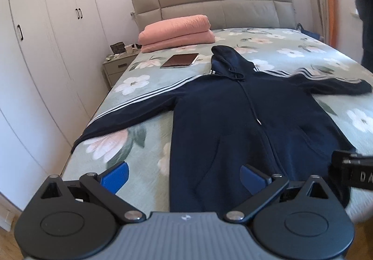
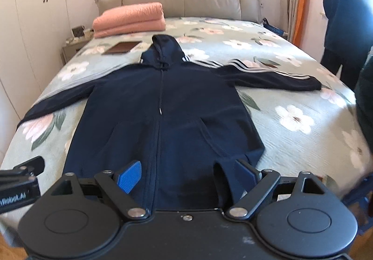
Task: Fold large clothes
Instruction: 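Move both tools over the navy hoodie toward its sleeves, then grasp the striped sleeve cuff with the right tool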
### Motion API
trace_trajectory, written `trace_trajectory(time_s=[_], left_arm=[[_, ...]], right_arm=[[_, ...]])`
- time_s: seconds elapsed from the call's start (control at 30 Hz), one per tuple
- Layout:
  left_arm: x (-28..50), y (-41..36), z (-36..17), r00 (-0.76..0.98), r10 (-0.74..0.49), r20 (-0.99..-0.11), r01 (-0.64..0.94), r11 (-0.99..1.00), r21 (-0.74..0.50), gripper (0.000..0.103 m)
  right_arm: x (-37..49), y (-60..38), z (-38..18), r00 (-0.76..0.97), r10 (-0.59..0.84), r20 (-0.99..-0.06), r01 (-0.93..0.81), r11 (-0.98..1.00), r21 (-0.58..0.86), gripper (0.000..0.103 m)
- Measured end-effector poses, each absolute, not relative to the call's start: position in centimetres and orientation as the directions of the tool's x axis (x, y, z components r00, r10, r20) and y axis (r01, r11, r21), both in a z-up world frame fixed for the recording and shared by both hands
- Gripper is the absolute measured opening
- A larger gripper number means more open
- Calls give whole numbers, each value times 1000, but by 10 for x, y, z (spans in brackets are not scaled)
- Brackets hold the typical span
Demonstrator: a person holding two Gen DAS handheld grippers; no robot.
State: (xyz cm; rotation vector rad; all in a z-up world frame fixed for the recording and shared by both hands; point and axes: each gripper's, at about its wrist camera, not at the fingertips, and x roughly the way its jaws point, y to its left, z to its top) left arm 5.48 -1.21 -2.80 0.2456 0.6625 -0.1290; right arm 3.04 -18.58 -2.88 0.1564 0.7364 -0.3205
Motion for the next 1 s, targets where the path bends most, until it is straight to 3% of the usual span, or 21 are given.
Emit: trace_trajectory(time_s=[0.17,0.37,0.73,1.0], left_arm=[[134,-51,-66,813,-79,-576,221,958,182,103],[232,-93,-114,803,-126,-582,252,958,140,94],[298,-124,-116,632,-73,-772,283,949,142,95],[322,-144,-96,553,-15,-833,285,943,172,94]], right_arm=[[101,-216,-74,741,-203,-641,328,941,81,102],[201,-252,-124,731,-185,-657,290,956,53,102],[249,-284,-130,475,-76,-877,335,937,100,102],[283,-309,-121,363,-35,-931,330,939,94,102]])
